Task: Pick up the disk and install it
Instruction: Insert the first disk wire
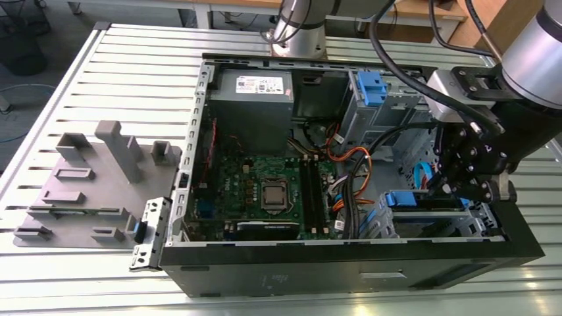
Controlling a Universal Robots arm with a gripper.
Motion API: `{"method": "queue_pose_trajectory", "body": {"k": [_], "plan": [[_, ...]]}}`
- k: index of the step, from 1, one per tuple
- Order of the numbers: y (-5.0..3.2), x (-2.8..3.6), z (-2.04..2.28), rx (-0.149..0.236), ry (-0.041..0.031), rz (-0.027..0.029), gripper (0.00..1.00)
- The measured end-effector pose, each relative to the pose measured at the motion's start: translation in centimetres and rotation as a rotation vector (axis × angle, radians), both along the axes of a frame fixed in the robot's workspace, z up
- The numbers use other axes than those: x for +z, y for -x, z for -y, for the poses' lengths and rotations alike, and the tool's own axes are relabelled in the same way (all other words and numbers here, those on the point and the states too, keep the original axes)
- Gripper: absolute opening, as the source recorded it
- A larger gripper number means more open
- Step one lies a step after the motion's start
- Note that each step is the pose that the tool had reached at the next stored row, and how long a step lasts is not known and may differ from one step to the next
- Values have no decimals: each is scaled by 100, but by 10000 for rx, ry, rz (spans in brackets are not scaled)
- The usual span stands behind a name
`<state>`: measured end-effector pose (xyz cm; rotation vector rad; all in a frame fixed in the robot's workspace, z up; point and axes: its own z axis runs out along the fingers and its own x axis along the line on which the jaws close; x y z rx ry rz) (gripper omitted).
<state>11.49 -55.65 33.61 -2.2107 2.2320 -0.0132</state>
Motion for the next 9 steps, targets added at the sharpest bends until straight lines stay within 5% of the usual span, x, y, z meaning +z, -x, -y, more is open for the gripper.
{"method": "queue_pose_trajectory", "body": {"k": [9], "plan": [[0,-16,0,1,1,7,16]]}}
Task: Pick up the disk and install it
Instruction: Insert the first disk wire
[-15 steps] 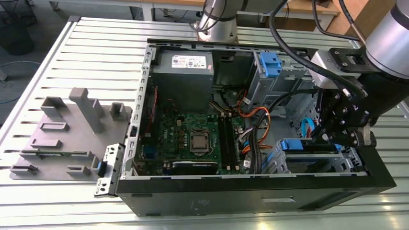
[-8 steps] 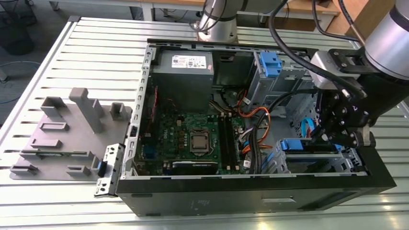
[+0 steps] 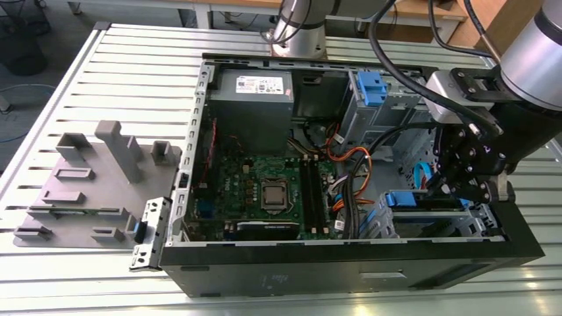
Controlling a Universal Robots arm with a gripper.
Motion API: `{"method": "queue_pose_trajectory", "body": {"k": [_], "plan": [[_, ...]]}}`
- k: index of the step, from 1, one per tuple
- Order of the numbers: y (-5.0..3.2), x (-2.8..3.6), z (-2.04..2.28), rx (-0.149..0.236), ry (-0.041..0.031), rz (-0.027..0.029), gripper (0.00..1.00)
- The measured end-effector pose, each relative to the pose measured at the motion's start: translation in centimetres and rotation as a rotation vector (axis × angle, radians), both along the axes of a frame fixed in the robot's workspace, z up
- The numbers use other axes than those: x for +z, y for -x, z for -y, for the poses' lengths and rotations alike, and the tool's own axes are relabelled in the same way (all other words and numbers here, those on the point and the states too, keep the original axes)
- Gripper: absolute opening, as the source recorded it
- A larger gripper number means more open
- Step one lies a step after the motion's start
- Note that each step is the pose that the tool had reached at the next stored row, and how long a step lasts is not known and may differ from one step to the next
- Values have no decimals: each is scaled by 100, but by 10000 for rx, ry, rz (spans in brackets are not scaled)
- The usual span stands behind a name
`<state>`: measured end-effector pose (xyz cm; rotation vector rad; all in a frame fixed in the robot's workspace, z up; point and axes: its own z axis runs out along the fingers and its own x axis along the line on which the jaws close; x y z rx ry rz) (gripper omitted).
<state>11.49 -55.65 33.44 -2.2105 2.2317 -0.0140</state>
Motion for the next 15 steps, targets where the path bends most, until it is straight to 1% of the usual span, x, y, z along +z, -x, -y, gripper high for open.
{"method": "queue_pose_trajectory", "body": {"k": [5,15], "plan": [[0,40,0,-1,-2,0,16],[4,32,1,-1,3,5,16]]}}
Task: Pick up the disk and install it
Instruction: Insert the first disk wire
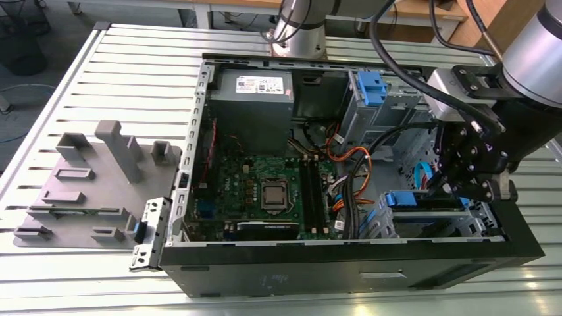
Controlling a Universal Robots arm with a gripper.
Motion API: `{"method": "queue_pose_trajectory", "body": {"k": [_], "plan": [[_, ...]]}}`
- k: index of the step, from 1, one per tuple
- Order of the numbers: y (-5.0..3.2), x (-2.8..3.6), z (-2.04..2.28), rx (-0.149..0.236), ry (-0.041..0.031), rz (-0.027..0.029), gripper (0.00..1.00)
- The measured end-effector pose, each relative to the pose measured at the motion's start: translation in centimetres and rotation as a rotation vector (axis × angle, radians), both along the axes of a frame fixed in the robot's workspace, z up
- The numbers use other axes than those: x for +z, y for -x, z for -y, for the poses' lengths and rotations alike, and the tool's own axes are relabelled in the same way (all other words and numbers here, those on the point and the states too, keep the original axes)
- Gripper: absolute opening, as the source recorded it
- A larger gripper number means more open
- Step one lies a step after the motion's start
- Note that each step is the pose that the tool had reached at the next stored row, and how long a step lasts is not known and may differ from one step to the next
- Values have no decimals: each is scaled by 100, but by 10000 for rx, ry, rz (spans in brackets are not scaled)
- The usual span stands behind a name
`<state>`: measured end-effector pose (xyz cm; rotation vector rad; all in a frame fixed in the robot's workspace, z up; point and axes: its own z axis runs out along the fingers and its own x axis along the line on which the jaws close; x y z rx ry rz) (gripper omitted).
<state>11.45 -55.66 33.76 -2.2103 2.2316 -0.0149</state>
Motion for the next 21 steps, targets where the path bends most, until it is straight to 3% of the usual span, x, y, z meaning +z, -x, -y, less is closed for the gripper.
{"method": "queue_pose_trajectory", "body": {"k": [21], "plan": [[9,-71,0,1,1,8,16]]}}
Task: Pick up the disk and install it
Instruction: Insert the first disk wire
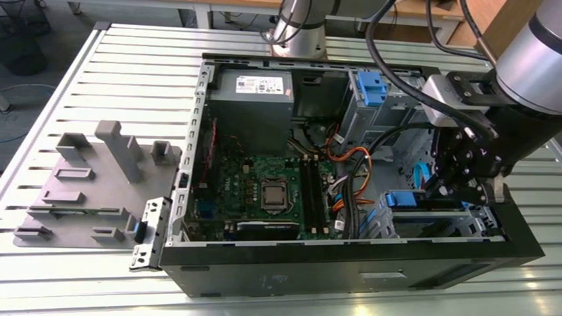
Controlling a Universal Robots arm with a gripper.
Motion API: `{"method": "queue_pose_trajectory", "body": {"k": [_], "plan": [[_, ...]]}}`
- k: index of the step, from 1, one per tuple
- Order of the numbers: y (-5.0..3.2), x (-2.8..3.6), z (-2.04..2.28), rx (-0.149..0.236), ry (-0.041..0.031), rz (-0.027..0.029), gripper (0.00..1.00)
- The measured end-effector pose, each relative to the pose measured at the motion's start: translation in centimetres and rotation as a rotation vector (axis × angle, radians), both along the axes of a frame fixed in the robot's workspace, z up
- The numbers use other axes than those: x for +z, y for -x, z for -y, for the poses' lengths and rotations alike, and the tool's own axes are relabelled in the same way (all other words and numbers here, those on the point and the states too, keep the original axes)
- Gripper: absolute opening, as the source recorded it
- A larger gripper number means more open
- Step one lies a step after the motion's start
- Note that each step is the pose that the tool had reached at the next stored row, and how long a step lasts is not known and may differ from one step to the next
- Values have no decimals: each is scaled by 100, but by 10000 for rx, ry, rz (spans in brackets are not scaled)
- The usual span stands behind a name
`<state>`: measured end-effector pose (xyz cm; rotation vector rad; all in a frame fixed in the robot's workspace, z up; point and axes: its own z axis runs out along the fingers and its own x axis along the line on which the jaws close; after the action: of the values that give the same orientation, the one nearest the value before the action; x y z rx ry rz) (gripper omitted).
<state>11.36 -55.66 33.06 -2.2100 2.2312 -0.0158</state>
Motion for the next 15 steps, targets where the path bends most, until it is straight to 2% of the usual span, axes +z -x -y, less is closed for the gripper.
{"method": "queue_pose_trajectory", "body": {"k": [11,12,15], "plan": [[0,-11,0,0,-1,0,17],[0,-11,0,0,0,0,23],[0,-11,0,-1,1,0,23]]}}
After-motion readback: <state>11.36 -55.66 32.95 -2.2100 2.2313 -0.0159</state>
